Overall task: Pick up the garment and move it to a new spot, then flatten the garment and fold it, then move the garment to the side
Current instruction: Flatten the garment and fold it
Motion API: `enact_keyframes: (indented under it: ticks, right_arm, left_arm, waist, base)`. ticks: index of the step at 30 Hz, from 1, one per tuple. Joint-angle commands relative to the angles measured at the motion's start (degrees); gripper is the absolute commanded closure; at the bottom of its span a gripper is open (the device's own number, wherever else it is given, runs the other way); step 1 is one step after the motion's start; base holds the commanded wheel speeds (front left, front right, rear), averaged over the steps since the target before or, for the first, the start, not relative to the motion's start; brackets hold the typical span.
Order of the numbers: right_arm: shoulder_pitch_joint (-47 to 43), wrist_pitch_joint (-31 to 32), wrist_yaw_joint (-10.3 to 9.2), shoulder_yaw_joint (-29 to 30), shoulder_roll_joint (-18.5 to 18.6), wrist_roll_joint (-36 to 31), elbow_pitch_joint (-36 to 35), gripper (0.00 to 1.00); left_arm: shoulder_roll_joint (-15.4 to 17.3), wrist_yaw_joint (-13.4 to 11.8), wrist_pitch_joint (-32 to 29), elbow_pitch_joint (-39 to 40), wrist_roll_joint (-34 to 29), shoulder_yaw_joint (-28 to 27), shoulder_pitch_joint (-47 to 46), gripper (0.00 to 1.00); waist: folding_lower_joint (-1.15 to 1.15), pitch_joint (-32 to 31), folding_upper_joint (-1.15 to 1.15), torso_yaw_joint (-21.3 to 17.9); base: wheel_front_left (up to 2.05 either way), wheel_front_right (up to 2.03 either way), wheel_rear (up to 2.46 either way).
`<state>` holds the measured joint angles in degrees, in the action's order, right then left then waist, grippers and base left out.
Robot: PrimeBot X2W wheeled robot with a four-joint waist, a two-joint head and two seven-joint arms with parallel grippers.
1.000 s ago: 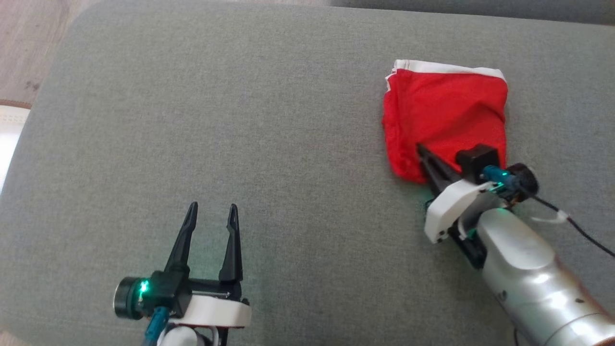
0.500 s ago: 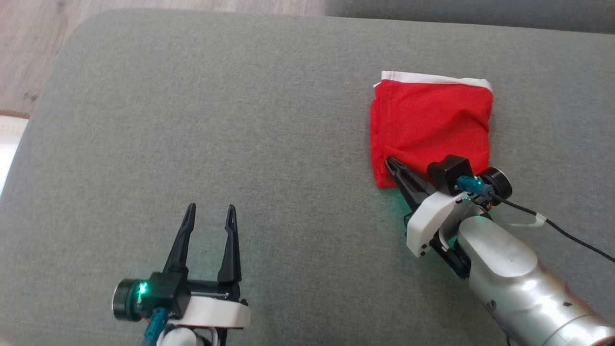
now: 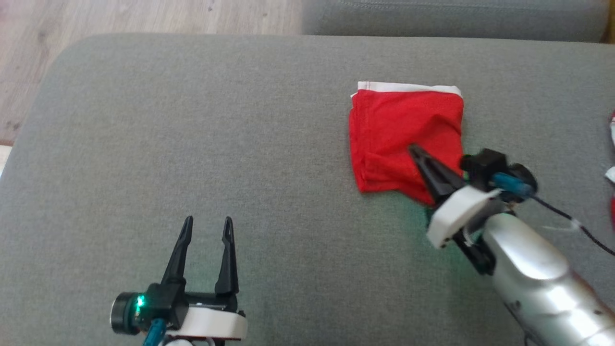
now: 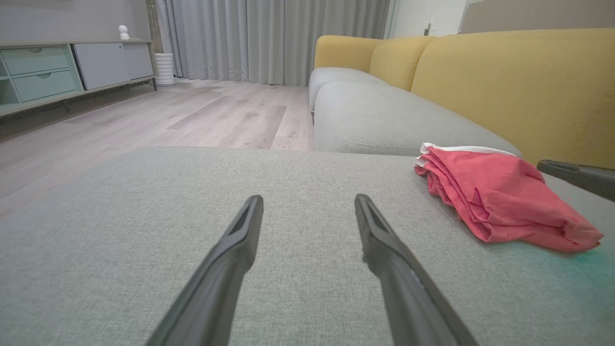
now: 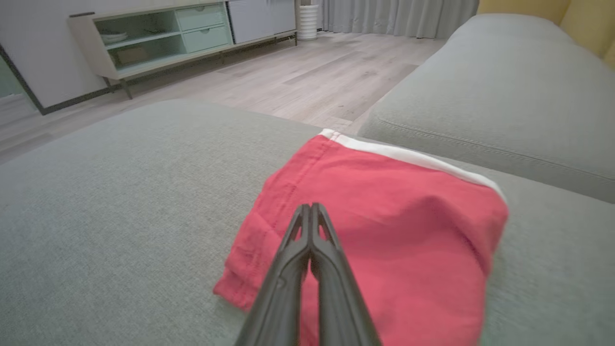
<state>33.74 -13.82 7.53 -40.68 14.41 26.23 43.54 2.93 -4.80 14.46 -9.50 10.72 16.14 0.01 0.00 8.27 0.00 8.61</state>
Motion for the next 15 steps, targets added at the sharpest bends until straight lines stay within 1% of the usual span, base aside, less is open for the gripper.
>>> enact_keyframes:
  ticks: [1, 6, 7, 8, 10, 11, 12, 14, 15]
  right_arm:
    - [-1.14, -0.99, -0.04, 1.17, 0.73, 0.47, -2.30, 1.00]
    - [-5.17, -1.12, -0.04, 8.45, 2.92, -0.66, -5.83, 1.00]
    - [-7.49, -1.15, -0.04, 12.11, 3.58, -1.49, -7.41, 0.96]
    - [-8.82, -1.15, -0.04, 13.96, 3.85, -1.94, -8.18, 0.92]
    - [-11.67, -1.16, -0.04, 17.74, 4.32, -3.17, -9.96, 0.69]
    - [-13.15, -1.16, -0.04, 19.69, 4.46, -3.96, -10.78, 0.56]
    - [-14.65, -1.17, -0.04, 21.43, 4.48, -4.76, -11.60, 0.27]
    - [-17.46, -1.17, -0.04, 24.70, 4.24, -6.37, -13.39, 0.00]
    - [-18.83, -1.17, -0.04, 26.18, 3.92, -7.03, -14.13, 0.00]
  left_arm:
    - [-0.05, -0.24, 0.54, 1.56, 0.47, -2.33, -0.90, 0.00]
    - [-0.05, -0.11, 0.54, 1.37, 0.18, -2.90, -0.02, 0.00]
    - [-0.05, 0.07, 0.54, 1.03, -0.17, -3.20, 0.48, 0.00]
    - [-0.05, 0.21, 0.54, 0.78, -0.33, -3.39, 0.72, 0.00]
    - [-0.05, 0.56, 0.54, 0.10, -0.75, -3.87, 1.21, 0.00]
    - [-0.05, 0.71, 0.54, -0.25, -0.97, -4.17, 1.45, 0.00]
    - [-0.05, 0.89, 0.54, -0.59, -1.16, -4.49, 1.68, 0.00]
    - [-0.05, 1.27, 0.54, -1.24, -1.55, -5.08, 2.12, 0.00]
    - [-0.05, 1.44, 0.54, -1.62, -1.76, -5.34, 2.38, 0.00]
  waist:
    - [0.00, -0.43, 0.00, -0.37]
    - [0.00, -1.64, 0.00, -1.24]
    - [0.00, -2.35, 0.00, -1.56]
    - [0.00, -2.74, 0.00, -1.71]
    - [0.00, -3.48, 0.00, -2.05]
    - [0.00, -3.85, 0.00, -2.26]
    - [0.00, -4.16, 0.00, -2.44]
    - [0.00, -4.76, 0.00, -2.86]
    - [0.00, -5.14, 0.00, -3.10]
  base:
    - [0.00, 0.00, 0.00]
    - [0.00, 0.00, 0.00]
    - [0.00, 0.00, 0.00]
    - [0.00, 0.00, 0.00]
    - [0.00, 0.00, 0.00]
    - [0.00, 0.00, 0.00]
    - [0.00, 0.00, 0.00]
    - [0.00, 0.00, 0.00]
    - [0.00, 0.00, 0.00]
